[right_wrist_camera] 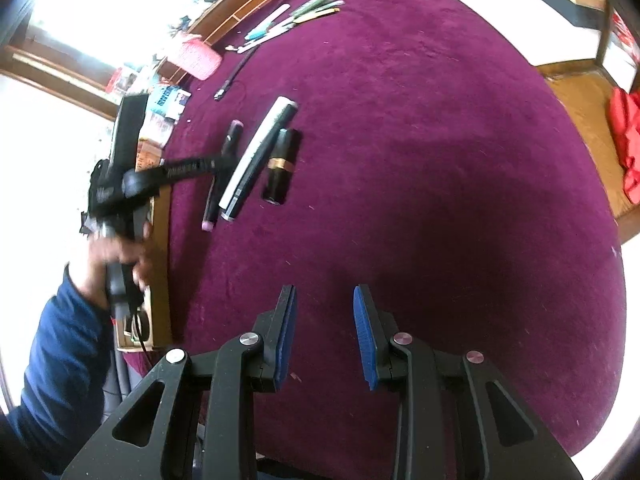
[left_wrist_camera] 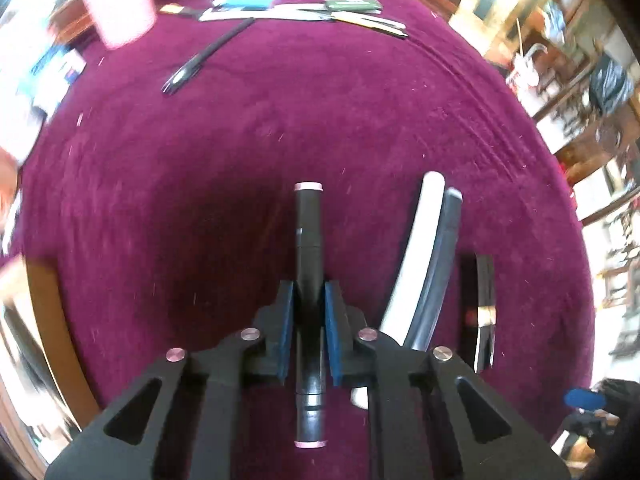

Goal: Organize rigid objects
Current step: 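Grasp the black gold-banded lipstick tube with the right tool while the left tool holds the marker, then carry the marker and lipstick tube over the cardboard tray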

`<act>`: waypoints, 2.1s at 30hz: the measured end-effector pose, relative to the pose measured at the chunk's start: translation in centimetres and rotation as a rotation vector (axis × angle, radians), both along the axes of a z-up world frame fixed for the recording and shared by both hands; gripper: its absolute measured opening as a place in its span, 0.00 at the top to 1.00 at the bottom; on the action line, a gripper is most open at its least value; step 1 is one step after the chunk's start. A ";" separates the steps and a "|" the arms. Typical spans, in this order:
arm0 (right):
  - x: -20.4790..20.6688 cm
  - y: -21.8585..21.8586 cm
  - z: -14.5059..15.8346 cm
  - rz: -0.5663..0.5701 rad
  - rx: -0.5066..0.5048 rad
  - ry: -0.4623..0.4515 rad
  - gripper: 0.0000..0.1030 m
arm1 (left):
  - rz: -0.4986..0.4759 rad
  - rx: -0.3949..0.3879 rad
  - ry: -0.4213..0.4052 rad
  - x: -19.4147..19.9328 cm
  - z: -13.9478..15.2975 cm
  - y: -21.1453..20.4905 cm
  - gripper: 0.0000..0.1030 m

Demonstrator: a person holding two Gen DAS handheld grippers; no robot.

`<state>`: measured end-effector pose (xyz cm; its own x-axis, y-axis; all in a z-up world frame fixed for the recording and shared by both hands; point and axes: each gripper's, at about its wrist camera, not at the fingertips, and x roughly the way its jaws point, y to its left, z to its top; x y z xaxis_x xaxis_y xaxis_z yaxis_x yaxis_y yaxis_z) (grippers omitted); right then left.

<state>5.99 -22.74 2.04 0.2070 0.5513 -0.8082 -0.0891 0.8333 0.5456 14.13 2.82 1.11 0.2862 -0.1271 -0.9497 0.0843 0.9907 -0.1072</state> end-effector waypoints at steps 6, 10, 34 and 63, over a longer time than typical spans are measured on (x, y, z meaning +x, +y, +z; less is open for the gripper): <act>4.1 2.8 -0.3 0.022 -0.040 -0.012 0.69 | 0.067 -0.027 -0.003 -8.1 0.1 1.1 0.89; 7.0 5.1 -0.7 0.030 -0.068 -0.008 0.68 | 0.079 -0.038 -0.011 -12.2 0.0 1.1 0.88; 3.4 9.6 -2.1 0.215 -0.378 -0.131 0.84 | 0.030 0.055 -0.071 -13.3 0.3 -0.2 0.88; 0.7 10.0 -2.0 0.222 -0.466 -0.208 0.84 | 0.009 0.148 -0.151 -14.1 0.2 -1.6 0.88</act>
<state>6.65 -12.75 0.05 0.3077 0.1940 -0.9315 -0.3560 0.9314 0.0763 0.03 1.20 1.31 0.4273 0.0143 -0.9040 0.0790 0.9955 0.0531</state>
